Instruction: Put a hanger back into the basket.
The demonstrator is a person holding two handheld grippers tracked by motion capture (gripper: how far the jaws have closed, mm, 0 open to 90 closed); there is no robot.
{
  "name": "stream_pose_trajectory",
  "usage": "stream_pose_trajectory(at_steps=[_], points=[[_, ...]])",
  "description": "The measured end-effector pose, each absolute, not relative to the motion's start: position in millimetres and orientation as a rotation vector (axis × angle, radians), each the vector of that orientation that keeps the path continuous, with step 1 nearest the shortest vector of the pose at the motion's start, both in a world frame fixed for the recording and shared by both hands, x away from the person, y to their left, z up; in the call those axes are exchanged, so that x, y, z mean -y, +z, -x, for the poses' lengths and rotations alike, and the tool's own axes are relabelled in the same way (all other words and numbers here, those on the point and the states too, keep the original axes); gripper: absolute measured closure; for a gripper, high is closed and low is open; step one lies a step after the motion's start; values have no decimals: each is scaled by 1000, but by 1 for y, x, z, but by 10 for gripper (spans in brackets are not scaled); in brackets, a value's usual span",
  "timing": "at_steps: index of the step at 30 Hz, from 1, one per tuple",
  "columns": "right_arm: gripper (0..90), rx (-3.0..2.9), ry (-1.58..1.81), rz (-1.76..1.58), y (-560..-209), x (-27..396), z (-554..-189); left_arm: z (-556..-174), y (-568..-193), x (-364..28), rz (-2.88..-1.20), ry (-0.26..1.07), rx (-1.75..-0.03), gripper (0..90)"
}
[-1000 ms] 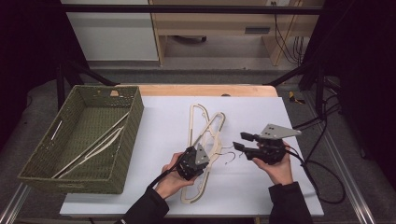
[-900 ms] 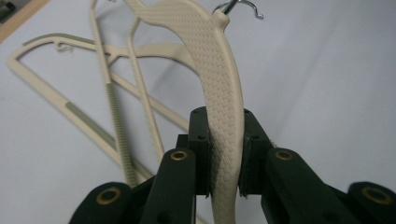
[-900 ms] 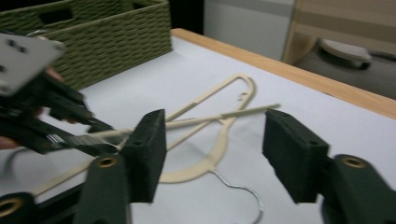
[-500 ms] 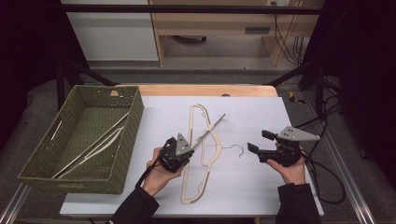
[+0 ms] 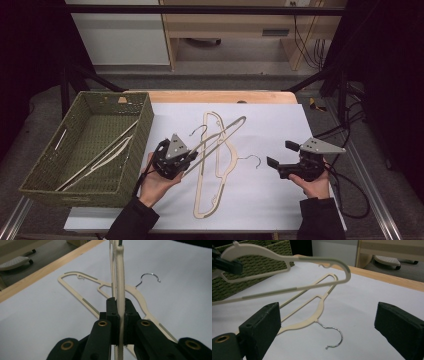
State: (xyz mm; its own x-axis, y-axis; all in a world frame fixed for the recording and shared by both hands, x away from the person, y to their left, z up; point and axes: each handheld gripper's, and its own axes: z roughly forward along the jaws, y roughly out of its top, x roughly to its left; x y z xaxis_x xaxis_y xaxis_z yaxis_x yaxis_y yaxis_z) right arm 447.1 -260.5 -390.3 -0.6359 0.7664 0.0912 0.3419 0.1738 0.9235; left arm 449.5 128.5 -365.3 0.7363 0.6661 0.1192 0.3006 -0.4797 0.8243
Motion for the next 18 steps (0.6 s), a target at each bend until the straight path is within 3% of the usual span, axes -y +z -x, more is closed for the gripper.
stream_pose_trajectory(at_steps=[18], points=[[19, -2034, 1459, -1035, -390, 261, -444, -440, -276, -184, -2009, 601, -677, 860]])
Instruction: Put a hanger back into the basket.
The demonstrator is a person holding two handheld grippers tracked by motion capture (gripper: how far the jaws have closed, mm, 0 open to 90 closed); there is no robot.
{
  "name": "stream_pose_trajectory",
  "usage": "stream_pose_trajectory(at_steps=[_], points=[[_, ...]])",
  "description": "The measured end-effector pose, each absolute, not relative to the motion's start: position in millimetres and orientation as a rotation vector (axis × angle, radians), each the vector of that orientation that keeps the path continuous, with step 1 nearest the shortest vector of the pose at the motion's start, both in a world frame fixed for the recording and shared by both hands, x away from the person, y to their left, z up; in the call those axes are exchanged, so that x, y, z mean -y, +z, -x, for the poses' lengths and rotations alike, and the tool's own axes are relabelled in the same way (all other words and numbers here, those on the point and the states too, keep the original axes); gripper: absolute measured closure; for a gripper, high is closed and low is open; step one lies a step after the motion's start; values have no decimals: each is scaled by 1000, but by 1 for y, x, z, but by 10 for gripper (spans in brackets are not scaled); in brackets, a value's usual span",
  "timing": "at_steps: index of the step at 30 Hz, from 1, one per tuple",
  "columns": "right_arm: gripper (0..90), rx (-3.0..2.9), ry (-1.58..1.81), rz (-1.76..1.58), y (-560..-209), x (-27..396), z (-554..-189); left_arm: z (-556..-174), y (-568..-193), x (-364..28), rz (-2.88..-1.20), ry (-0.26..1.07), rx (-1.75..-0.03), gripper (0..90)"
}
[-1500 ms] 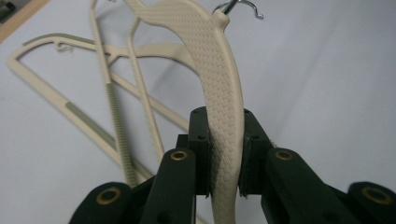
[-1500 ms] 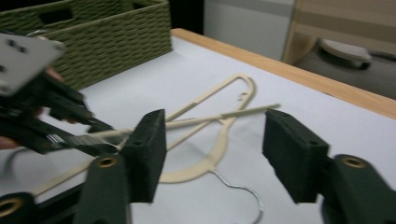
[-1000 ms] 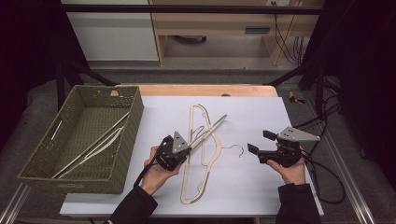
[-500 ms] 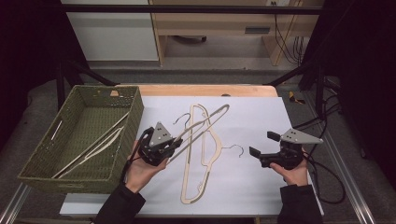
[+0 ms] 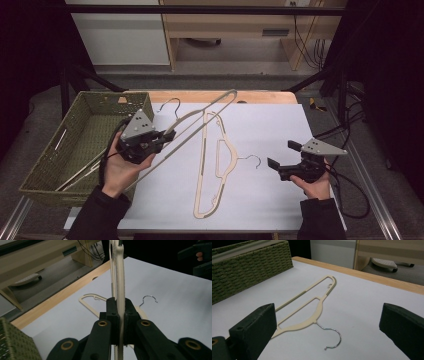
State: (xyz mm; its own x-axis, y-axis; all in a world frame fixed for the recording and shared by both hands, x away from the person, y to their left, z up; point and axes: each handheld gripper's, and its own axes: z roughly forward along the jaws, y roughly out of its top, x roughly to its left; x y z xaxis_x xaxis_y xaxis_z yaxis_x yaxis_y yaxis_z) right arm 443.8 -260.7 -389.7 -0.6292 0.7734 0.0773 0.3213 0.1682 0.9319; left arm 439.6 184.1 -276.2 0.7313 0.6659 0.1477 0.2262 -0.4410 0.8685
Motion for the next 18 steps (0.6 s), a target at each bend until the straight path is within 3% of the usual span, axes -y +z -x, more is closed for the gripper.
stream_pose_trajectory(at_steps=[18], points=[[12, -2030, 1447, -1033, -390, 262, -444, -449, -247, -254, -1994, 671, -671, 859]])
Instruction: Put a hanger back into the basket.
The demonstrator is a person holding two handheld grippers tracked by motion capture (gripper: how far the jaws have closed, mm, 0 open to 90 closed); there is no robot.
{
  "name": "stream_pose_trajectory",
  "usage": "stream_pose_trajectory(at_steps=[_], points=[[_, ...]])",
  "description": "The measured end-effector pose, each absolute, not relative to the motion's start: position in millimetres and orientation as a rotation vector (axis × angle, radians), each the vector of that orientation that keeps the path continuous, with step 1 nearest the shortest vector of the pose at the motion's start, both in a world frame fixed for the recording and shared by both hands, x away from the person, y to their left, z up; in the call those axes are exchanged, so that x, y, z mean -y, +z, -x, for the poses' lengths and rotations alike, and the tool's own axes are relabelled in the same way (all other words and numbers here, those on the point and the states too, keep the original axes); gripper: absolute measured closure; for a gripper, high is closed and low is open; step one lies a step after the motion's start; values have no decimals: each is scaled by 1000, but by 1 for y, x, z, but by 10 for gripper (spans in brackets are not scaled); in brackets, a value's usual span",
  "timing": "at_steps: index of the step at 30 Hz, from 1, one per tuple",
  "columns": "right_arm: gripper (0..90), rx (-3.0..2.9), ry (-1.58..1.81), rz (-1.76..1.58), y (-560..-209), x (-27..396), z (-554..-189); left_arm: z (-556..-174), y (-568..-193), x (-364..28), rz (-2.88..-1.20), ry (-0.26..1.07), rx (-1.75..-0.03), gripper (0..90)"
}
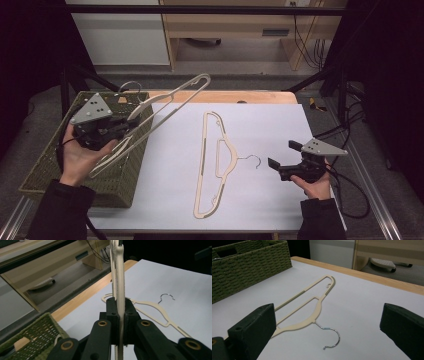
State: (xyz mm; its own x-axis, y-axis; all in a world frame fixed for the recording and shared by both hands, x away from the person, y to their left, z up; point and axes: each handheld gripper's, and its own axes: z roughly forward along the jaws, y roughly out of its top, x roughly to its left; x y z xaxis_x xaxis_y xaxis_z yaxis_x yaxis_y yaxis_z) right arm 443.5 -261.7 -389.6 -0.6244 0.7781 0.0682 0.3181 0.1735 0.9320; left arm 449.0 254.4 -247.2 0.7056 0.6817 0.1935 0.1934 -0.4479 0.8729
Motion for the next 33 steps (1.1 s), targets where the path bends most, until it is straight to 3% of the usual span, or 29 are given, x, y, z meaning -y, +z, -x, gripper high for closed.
stream_pose_trajectory(at_steps=[12, 25, 33], points=[[11, -2034, 1444, -1040, -390, 262, -443, -454, -250, -304, -2021, 786, -701, 859], [10, -2037, 1438, -1039, -390, 262, -443, -460, -283, -372, -2025, 843, -801, 858], [11, -2038, 1434, -1037, -390, 262, -444, -458, -299, -395, -2048, 866, -838, 858]])
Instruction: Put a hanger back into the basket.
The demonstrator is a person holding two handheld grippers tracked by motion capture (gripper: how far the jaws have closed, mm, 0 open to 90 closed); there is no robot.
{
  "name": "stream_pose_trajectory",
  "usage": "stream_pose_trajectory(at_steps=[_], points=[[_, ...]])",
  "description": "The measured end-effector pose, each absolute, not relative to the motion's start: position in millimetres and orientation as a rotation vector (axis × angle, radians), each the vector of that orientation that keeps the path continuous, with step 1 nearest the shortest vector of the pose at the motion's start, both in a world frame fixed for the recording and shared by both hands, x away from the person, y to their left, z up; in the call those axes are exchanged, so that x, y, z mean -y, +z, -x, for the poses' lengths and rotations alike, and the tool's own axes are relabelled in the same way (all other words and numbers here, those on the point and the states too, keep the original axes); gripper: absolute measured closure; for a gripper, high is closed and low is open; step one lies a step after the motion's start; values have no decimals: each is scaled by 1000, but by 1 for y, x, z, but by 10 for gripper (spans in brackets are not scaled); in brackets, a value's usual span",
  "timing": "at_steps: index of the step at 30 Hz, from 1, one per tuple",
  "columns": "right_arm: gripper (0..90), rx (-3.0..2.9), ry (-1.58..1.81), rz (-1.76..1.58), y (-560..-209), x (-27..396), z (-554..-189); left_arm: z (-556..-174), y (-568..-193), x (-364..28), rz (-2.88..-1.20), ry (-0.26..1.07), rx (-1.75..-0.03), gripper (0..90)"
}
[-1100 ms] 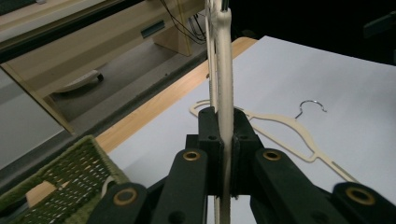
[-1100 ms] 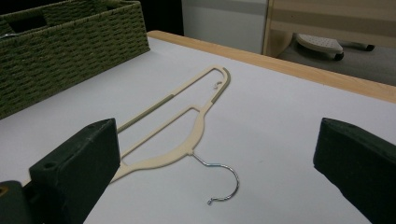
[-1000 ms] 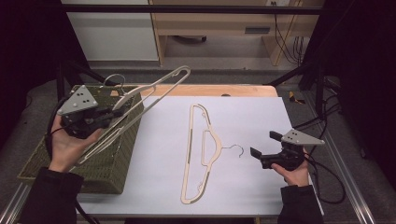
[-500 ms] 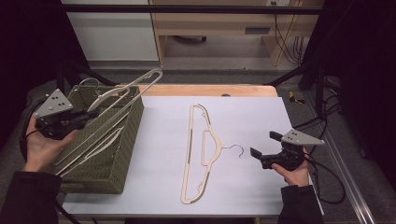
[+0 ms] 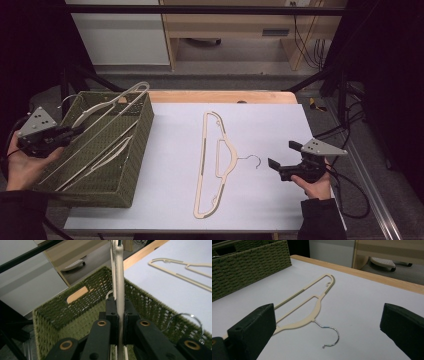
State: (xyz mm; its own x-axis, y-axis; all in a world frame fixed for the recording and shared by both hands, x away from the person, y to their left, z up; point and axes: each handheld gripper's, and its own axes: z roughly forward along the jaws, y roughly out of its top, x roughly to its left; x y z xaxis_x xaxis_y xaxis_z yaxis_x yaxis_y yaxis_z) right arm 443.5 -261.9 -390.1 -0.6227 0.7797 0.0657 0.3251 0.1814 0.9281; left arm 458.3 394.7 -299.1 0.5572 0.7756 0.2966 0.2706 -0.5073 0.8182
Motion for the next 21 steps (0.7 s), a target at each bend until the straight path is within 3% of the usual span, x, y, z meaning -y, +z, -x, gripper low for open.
stream_pose_trajectory(at_steps=[21], points=[[13, -2050, 1433, -1038, -391, 261, -444, -474, -368, -399, -2245, 870, -912, 857]])
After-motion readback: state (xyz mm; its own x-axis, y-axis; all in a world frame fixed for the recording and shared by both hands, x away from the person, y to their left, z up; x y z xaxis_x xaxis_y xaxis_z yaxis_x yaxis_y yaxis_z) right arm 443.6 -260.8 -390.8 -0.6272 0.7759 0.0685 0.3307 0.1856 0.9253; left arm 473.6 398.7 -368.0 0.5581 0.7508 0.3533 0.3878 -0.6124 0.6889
